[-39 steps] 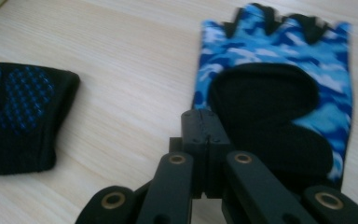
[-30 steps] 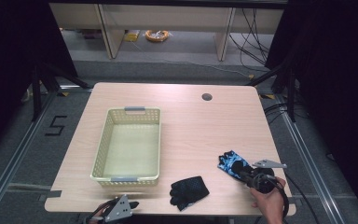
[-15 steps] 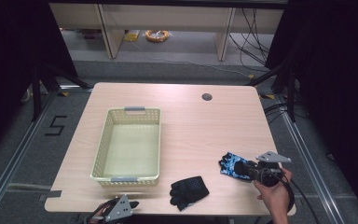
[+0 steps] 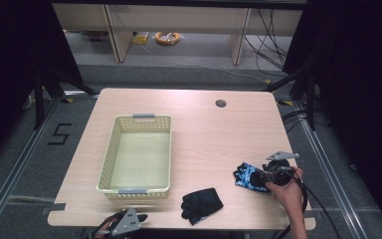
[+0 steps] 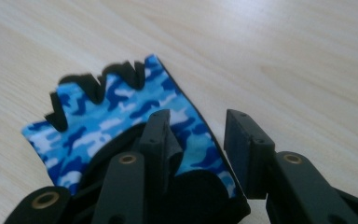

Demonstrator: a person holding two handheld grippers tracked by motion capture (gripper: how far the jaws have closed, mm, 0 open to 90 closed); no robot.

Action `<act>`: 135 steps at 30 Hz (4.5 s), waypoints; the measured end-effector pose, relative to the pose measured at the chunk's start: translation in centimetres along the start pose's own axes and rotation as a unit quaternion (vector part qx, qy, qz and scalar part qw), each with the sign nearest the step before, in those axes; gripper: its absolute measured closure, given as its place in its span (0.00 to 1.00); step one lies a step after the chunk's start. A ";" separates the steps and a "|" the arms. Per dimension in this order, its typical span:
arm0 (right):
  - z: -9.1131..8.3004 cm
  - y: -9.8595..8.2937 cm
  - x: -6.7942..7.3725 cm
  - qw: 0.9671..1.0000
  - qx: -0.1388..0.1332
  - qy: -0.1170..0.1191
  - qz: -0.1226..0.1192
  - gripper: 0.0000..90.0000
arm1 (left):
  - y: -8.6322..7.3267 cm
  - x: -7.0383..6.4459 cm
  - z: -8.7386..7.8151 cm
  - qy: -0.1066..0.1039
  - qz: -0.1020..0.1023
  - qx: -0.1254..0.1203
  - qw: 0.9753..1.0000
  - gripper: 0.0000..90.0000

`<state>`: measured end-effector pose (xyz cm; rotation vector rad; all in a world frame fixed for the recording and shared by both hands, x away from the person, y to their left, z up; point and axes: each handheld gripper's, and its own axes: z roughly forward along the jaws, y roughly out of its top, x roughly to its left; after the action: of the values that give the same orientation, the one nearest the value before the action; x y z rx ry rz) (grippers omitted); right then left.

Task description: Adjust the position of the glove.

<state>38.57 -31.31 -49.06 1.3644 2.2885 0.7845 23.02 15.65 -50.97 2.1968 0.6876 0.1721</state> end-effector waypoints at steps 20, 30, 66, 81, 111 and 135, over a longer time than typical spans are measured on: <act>-0.6 -0.3 -0.7 0.999 -0.038 0.030 0.006 0.99 | 0.0 -0.2 -0.1 -0.004 -0.009 -0.009 1.000 0.20; -4.3 2.1 2.1 0.992 -0.094 0.069 -0.045 0.99 | 0.0 -0.2 -0.2 -0.005 -0.004 -0.009 1.000 0.20; -1.2 4.4 13.7 0.925 -0.038 0.288 -0.244 0.99 | -0.1 -0.3 0.1 -0.005 -0.005 -0.004 1.000 0.20; 0.3 4.1 14.0 0.941 -0.007 0.259 -0.217 0.86 | 0.8 -0.6 1.3 -0.002 0.002 -0.014 1.000 0.21; -4.9 -2.7 15.5 0.969 -0.001 0.185 -0.166 0.82 | 5.3 -1.9 6.3 0.007 0.060 0.002 0.998 0.53; -4.9 -1.7 16.3 0.969 -0.002 0.154 -0.196 1.00 | 6.3 -2.0 6.4 0.008 0.089 -0.011 0.996 0.97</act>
<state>26.97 -18.89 -46.70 0.7846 2.6706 0.9123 26.17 6.99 -50.31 2.2359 0.4962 0.2879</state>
